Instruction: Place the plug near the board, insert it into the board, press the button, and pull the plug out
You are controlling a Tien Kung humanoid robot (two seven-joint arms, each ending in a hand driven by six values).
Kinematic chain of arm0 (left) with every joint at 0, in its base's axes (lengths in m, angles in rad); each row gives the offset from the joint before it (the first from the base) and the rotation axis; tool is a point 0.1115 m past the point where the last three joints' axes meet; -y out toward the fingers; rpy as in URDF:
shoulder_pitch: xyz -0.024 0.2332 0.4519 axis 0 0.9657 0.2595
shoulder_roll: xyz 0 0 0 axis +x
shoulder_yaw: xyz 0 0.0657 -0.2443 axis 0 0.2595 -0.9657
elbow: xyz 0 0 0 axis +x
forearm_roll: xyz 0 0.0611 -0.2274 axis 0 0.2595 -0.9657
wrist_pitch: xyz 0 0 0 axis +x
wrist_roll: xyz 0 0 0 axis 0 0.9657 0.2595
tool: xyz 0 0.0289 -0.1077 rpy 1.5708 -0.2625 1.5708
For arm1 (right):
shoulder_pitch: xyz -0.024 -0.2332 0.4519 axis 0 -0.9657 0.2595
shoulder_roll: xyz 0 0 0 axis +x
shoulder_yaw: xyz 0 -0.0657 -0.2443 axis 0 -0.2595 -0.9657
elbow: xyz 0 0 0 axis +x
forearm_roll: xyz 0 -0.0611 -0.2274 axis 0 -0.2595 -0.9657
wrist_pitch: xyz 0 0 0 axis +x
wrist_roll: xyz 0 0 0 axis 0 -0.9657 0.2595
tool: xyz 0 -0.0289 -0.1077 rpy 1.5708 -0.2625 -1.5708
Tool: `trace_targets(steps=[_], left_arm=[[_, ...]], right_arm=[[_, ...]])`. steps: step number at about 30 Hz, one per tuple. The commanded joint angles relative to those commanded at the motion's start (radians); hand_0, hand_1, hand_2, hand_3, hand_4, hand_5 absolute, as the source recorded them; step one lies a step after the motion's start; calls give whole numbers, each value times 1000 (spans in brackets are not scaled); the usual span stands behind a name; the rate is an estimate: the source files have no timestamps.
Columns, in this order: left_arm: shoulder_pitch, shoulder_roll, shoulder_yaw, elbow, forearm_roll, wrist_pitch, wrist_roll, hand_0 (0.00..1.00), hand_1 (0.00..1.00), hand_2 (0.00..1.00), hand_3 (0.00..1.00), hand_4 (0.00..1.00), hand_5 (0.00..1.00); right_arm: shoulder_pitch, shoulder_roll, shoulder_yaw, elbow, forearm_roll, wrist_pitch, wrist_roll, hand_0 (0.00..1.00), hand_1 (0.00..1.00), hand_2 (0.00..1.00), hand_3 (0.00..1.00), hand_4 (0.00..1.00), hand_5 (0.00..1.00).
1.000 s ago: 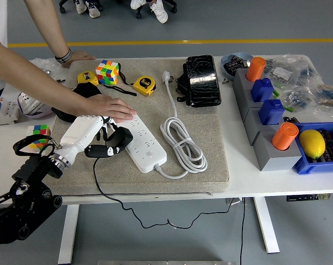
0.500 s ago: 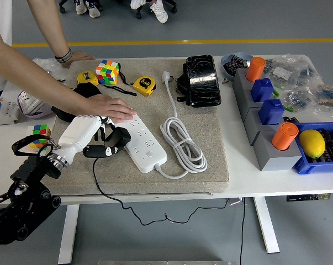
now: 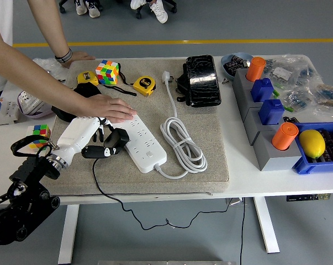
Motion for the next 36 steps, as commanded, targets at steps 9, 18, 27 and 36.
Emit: trace_targets(steps=[9,18,27,36], left_arm=[[1,-2,-12,-8,1,-23,1,270,479,481,536,998,379],[9,-2,-26,-26,-15,-26,-19,302,511,526,565,998,456],[27,2,-49,-44,-21,-21,-24,332,549,587,637,998,482],[44,8,-68,-78,-39,4,-45,333,550,590,638,998,501]], right_arm=[[2,0,3,1,-3,2,2,550,574,526,504,819,357],[1,1,4,0,-2,3,2,550,574,526,505,820,356],[0,0,4,0,-4,3,2,549,573,526,504,819,355],[2,0,2,0,-3,3,2,549,572,525,504,818,354]])
